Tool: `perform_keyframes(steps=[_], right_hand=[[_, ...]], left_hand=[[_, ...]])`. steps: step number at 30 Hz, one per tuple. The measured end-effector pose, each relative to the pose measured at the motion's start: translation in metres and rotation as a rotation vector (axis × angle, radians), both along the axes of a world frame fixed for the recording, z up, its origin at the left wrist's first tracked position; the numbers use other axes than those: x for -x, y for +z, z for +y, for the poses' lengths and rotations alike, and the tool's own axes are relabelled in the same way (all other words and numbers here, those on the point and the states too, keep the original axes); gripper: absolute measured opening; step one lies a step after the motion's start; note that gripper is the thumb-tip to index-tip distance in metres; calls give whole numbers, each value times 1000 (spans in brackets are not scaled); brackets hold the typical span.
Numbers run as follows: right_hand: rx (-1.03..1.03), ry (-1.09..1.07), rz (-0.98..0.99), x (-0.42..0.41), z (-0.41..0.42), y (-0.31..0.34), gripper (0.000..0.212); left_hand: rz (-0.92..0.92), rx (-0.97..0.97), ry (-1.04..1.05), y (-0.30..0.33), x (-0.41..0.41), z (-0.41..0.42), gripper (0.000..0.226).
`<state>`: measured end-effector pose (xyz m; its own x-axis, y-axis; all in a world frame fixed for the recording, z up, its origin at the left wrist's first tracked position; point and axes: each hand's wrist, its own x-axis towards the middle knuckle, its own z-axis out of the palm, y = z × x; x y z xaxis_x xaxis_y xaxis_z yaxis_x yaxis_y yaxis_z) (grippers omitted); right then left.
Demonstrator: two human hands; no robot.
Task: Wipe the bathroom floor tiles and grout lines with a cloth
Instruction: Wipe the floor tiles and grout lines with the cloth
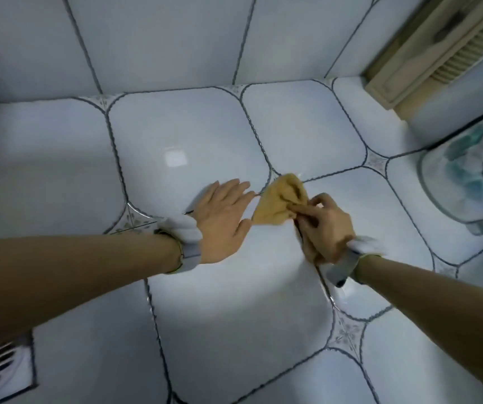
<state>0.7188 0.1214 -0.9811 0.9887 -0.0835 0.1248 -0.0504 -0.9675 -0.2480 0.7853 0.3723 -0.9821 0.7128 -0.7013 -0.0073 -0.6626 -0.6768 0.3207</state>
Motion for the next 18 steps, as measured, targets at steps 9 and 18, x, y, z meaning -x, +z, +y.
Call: perform_keyframes(steps=[9, 18], right_hand=[[-97, 445, 37, 82, 84, -5, 15], [-98, 682, -14, 2, 129, -14, 23]], left_hand=[[46, -197, 141, 13, 19, 59, 56], [147, -389, 445, 41, 122, 144, 61]])
